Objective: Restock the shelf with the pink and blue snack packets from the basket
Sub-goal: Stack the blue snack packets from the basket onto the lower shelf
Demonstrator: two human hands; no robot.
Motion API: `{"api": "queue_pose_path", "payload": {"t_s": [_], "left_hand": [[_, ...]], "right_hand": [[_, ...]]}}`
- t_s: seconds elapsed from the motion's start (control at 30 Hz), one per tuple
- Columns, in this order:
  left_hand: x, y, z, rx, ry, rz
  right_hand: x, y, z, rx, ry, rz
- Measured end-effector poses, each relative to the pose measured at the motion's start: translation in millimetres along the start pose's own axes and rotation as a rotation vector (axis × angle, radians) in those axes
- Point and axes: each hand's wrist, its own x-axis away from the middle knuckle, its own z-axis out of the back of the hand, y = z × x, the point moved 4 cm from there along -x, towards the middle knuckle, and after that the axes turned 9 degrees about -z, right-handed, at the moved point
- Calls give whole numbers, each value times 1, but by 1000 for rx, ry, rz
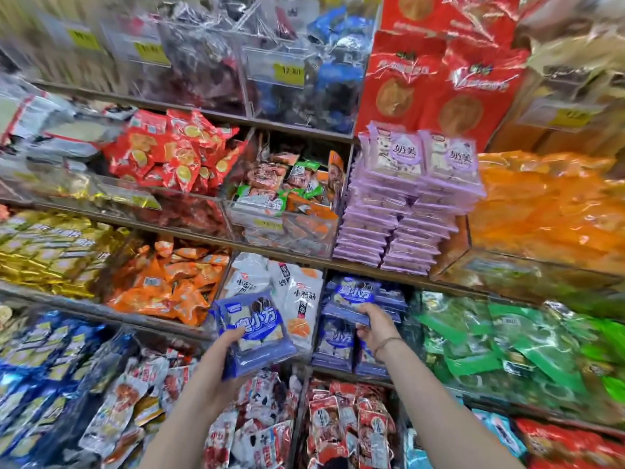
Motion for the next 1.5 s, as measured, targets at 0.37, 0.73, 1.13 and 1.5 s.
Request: {"api": "queue_pose_path", "payload": {"t_s": [0.37,0.73,1.13,1.5], "left_hand": [[-39,-4,-1,69,-52,71],[-34,-10,-20,46,-74,97],[-10,-7,-6,76,-26,106],[-15,-22,-20,-13,-26,112]], "right_hand": [[-35,-10,-23,-529,7,30],[-25,13,-6,186,86,110],[-63,-40,-49,1190,88,258],[33,26,-30,674,-224,189]]}}
